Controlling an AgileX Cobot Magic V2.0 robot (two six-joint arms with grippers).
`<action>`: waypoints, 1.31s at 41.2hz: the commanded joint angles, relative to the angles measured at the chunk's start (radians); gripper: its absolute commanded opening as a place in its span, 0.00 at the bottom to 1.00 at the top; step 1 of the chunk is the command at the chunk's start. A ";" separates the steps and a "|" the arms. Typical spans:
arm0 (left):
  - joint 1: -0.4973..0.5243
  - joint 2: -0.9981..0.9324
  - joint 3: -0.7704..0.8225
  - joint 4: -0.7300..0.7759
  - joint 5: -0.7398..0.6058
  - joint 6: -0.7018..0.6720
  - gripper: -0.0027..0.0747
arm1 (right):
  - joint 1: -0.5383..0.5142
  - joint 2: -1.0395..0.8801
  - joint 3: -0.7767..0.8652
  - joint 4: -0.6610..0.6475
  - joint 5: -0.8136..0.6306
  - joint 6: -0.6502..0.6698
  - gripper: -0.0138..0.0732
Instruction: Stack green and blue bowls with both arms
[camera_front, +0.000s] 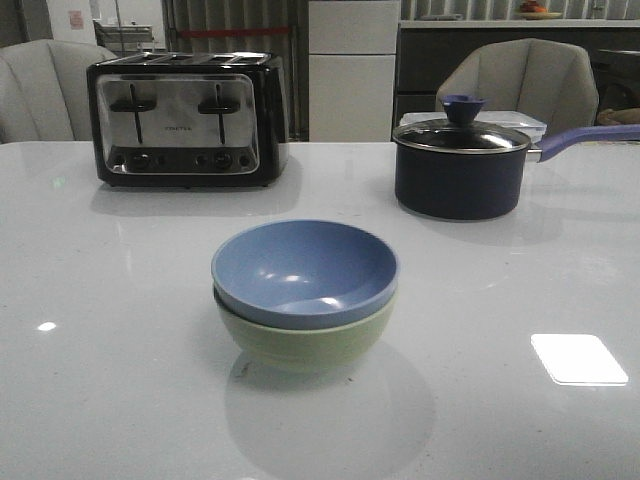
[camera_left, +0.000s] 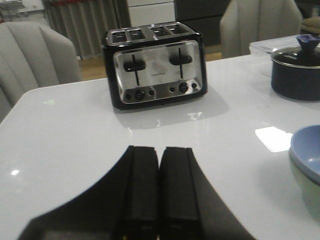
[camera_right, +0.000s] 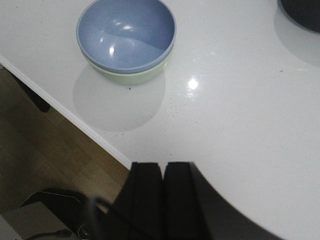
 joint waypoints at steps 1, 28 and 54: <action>0.048 -0.064 0.047 -0.022 -0.135 -0.007 0.15 | -0.004 -0.002 -0.028 0.000 -0.070 -0.002 0.22; 0.148 -0.170 0.178 -0.068 -0.289 -0.007 0.15 | -0.004 -0.001 -0.028 0.000 -0.068 -0.002 0.22; 0.144 -0.170 0.178 -0.068 -0.289 -0.007 0.15 | -0.004 -0.001 -0.028 0.000 -0.068 -0.002 0.22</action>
